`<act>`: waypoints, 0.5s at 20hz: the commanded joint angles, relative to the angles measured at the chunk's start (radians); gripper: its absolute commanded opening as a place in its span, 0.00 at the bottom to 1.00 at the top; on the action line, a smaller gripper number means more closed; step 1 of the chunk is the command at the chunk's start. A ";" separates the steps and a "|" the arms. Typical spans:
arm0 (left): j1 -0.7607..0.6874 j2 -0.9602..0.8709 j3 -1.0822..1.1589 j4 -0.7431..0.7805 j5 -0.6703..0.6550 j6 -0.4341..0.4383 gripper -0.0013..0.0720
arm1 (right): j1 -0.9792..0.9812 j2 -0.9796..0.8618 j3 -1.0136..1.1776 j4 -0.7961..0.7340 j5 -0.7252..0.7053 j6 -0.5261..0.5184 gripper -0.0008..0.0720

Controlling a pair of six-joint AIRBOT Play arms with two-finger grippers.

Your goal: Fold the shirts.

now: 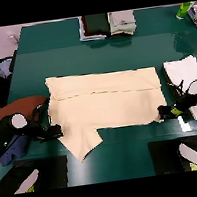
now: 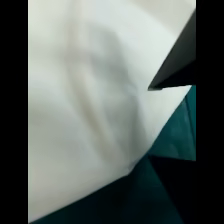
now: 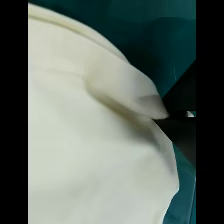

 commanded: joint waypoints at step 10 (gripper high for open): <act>-0.001 0.123 0.080 0.068 -0.137 0.089 0.05 | -0.019 0.167 0.058 -0.047 0.129 0.008 0.03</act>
